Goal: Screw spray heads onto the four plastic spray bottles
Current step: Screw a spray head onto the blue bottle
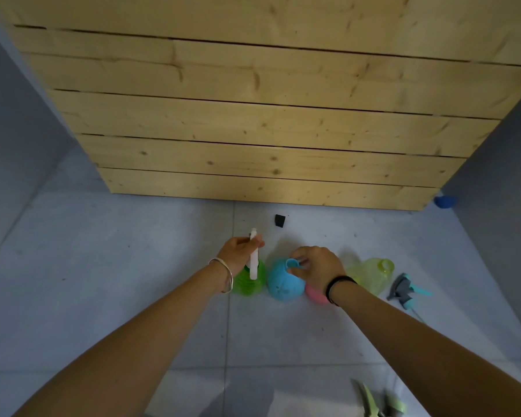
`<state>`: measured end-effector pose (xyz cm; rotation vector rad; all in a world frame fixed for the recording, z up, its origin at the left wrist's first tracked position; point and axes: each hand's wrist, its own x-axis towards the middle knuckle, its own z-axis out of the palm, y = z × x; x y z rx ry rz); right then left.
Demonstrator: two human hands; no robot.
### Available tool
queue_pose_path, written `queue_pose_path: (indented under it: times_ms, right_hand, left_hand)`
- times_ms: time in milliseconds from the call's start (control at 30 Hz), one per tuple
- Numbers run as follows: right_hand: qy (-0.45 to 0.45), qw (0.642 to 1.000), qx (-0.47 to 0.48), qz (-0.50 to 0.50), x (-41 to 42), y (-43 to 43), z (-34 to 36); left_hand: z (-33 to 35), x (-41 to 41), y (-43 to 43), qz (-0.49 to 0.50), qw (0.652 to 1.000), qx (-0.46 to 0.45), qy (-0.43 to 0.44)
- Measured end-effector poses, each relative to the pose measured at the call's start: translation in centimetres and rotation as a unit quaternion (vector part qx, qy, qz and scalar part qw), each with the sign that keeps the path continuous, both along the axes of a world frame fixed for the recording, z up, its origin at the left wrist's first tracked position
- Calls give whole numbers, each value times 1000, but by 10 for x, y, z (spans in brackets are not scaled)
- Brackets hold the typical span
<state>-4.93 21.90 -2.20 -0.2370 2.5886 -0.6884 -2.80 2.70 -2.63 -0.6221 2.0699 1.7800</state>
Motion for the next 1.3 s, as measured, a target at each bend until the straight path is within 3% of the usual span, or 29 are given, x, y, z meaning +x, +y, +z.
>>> queue_pose_path:
  times_ms: [367, 533, 667, 800, 967, 1100, 1300]
  right_hand:
    - [41, 999, 1, 6, 3, -1, 7]
    - [64, 997, -32, 6, 0, 10, 28]
    - [81, 994, -73, 10, -4, 27, 63]
    - [90, 980, -173, -31, -5, 55, 113]
    - [120, 962, -242, -34, 9, 102, 164]
    - [111, 950, -278, -84, 21, 143, 179]
    - [68, 929, -310, -190, 33, 197, 147]
  left_hand:
    - [0, -4, -3, 6, 996, -92, -18]
    - [12, -3, -3, 21, 995, -91, -32]
    - [38, -6, 7, 16, 977, -197, 74]
    - [75, -7, 37, -82, 958, -200, 189]
    - [110, -4, 93, -245, 942, -145, 178]
    - [116, 0, 142, -270, 940, -83, 192]
    - [100, -8, 188, -310, 924, -123, 185]
